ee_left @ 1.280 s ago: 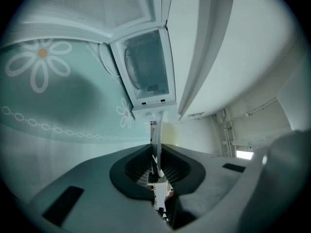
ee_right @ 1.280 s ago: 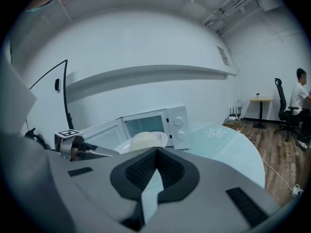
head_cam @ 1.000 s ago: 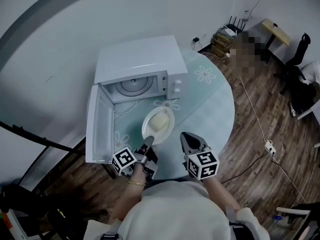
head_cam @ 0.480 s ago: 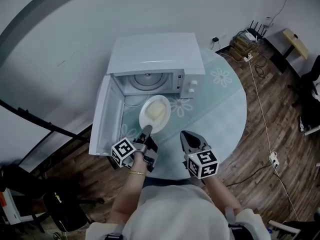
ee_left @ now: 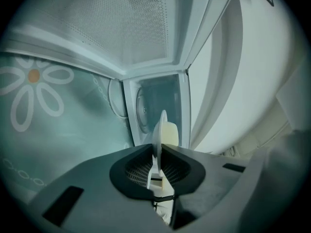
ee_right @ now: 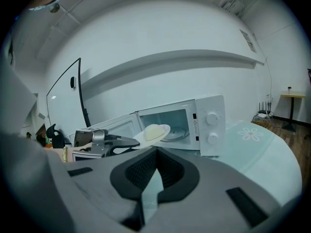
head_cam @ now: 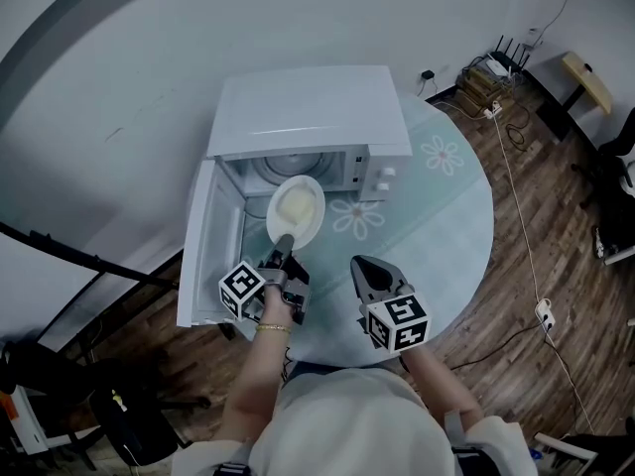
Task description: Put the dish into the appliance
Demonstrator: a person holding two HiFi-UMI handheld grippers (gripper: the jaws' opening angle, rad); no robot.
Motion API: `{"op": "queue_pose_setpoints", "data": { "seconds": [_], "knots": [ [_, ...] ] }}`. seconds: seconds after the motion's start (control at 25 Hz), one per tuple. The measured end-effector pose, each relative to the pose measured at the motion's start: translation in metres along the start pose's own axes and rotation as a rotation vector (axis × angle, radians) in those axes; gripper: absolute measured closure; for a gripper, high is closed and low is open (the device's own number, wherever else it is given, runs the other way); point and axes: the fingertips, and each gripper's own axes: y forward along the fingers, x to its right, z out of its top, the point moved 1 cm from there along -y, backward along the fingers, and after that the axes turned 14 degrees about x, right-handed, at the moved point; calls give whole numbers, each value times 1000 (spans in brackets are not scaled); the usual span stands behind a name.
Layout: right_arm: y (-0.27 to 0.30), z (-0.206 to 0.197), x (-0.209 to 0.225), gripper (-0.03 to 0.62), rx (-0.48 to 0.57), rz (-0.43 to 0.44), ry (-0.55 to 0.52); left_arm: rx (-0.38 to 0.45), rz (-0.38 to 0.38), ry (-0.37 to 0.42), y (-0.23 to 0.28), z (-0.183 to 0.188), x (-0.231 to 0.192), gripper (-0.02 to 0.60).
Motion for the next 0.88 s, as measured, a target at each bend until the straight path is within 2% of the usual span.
{"op": "queue_pose_setpoints", "data": {
  "seconds": [0.88],
  "knots": [
    [55,2,21,589,-26,17,1,30,91,-41,69,21,-37,535]
  ]
}}
